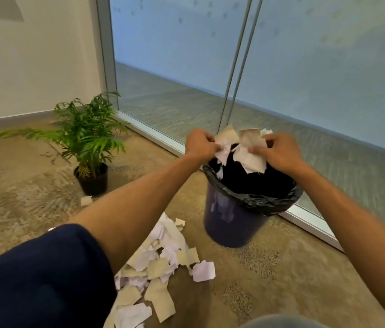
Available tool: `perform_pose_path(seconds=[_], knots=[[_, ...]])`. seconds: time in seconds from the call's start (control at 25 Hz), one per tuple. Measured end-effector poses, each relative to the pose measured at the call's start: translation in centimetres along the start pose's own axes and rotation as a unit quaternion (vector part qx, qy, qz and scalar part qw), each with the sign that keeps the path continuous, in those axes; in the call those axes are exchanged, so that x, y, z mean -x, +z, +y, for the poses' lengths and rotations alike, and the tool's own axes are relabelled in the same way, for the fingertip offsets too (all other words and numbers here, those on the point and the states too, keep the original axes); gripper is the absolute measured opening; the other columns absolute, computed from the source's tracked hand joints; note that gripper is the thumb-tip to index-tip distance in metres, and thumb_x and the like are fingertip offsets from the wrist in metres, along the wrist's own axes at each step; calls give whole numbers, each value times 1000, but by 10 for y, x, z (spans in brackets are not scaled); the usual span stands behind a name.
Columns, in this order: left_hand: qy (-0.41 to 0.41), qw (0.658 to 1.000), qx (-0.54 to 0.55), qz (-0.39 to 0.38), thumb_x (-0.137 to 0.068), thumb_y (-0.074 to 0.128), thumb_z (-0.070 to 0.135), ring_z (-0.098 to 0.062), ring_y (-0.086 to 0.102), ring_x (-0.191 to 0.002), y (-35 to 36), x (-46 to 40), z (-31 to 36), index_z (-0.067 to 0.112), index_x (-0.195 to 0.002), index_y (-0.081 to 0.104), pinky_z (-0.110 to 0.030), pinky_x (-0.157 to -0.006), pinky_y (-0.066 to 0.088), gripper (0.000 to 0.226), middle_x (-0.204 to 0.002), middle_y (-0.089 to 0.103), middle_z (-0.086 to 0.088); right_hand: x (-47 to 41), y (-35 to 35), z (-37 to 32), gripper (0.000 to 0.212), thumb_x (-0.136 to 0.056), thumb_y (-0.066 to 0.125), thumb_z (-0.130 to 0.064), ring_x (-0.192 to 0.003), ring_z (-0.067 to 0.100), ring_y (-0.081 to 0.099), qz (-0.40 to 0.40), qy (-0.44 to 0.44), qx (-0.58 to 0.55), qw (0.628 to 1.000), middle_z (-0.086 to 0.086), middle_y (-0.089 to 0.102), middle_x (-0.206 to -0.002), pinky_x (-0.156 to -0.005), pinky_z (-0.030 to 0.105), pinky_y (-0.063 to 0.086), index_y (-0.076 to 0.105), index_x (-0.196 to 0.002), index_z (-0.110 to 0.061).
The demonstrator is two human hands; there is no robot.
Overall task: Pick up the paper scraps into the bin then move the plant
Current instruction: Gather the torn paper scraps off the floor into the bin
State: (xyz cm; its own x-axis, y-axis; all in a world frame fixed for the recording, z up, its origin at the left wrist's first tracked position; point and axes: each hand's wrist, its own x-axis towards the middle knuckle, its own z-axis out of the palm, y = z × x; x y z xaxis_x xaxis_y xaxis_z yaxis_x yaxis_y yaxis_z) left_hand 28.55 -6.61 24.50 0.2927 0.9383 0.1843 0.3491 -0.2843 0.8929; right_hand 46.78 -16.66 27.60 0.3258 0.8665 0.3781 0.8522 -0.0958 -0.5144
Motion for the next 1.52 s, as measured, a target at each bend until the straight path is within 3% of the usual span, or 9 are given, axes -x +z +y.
perform_pose_path(seconds=[0.24,0.4,0.56,0.8,0.92,1.04,1.36,1.44,1.52], knots=[[66,993,-93,-39,-81,73,41,-17,64,-86,35,11,-19,8,-105,71,-32,-79,52,41,-92,69,-3,9,30,27,62,-83,64,-60,-104,25,63,-29,93,118,988,5,69,-111,-89,41,51,63,-123,-13],[98,990,-89,48,-85,65,37,-13,64,-77,1,47,-79,14,-97,73,-33,-72,53,27,-83,71,1,39,65,-12,34,-86,60,-48,-91,12,65,71,-123,48,989,-6,70,-100,-81,34,54,68,-108,-24],[-5,989,-147,5,-88,65,28,-16,64,-76,-37,105,-175,10,-91,75,-30,-70,52,21,-83,72,-3,78,140,-32,18,-91,58,-30,-80,13,65,-85,-260,42,961,-3,71,-91,-70,32,53,70,-99,-19],[-25,949,-292,-118,-88,59,47,-14,55,-82,-23,166,-259,21,-114,68,-27,-64,37,39,-89,61,3,111,253,30,24,-85,61,-35,-76,25,56,-358,-16,145,922,-1,57,-77,-61,34,44,57,-78,-13],[14,892,-422,-163,-85,57,55,-23,52,-101,5,172,-273,19,-122,60,-34,-74,38,52,-107,58,-3,126,281,58,43,-80,65,-62,-86,21,56,-415,47,156,895,-6,54,-88,-66,34,43,54,-88,-21],[-11,850,-492,-189,-83,64,42,-24,46,-105,19,176,-285,14,-109,63,-34,-76,31,38,-112,54,-5,139,298,70,31,-79,75,-47,-73,15,50,-420,66,80,901,-9,50,-74,-58,30,36,51,-71,-27],[-56,941,-320,-99,-84,67,33,-19,47,-93,-8,172,-283,17,-96,72,-35,-76,37,21,-99,59,3,113,279,50,11,-79,79,-25,-65,12,59,-370,68,-104,921,7,72,-78,-64,35,48,77,-81,-14],[-89,958,-270,-43,-79,72,40,-21,46,-105,-29,162,-279,20,-93,72,-37,-83,33,24,-109,58,3,95,279,31,10,-77,81,-25,-64,7,55,-379,39,-155,912,-6,69,-70,-64,31,43,75,-70,-29],[-111,951,-288,-23,-75,75,41,-22,36,-124,-51,150,-281,21,-93,73,-41,-92,29,27,-126,51,1,81,296,14,13,-75,83,-27,-83,10,59,-378,14,-159,912,-6,68,-93,-71,27,43,75,-85,-22]])
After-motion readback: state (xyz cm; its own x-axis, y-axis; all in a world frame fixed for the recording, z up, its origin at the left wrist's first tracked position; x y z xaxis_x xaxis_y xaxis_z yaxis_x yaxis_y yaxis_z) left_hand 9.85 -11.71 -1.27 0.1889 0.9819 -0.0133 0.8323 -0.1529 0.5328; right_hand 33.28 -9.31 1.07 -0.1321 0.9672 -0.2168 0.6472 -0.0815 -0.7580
